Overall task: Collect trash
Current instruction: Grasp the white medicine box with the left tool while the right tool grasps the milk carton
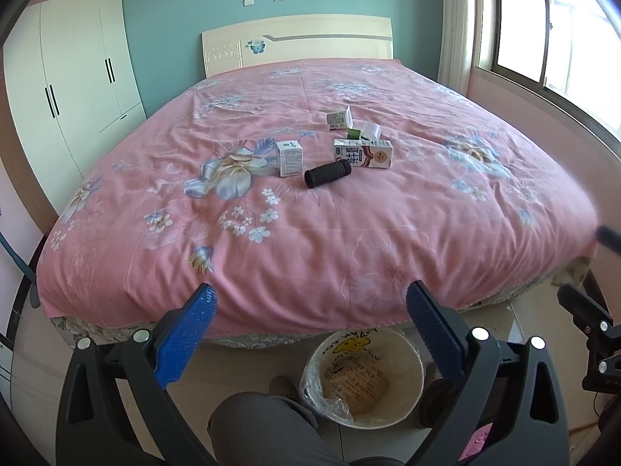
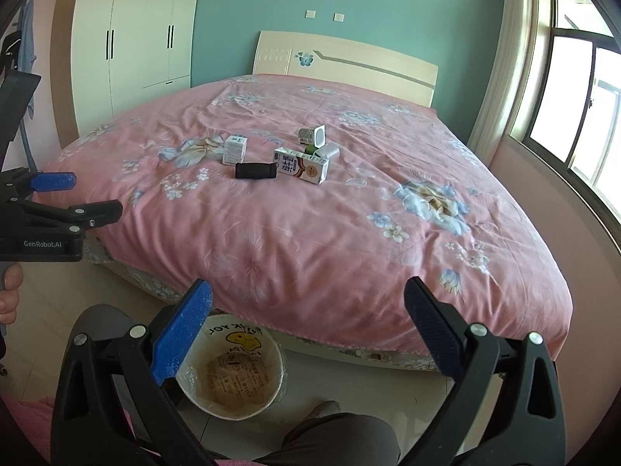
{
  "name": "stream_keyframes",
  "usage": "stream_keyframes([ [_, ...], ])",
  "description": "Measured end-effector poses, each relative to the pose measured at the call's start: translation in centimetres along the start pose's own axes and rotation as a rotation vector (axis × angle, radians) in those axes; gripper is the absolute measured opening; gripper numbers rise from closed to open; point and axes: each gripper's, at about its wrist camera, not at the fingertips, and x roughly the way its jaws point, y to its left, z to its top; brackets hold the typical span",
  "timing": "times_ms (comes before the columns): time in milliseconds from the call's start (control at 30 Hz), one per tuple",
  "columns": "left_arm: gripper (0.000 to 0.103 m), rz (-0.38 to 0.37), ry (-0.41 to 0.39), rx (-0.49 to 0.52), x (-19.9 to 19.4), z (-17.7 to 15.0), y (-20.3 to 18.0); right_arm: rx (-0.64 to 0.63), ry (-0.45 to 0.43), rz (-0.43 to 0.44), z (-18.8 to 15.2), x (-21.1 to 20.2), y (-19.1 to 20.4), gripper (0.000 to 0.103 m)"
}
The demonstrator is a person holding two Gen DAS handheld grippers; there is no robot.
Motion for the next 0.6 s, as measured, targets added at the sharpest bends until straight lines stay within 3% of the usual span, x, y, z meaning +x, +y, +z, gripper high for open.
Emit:
stream_keyframes([
  [267,0.1,0.034,-0.019,-0.041,4.1,6.0,0.8,-0.037,-0.028,0.016,5.3,4.2,-2.6,0.096],
  [600,0.1,0.069,0.028,-0.083,12.5,12.4,1.4,-0.122,-0.005,0.128,10.3,12.4,-4.4,0.096],
])
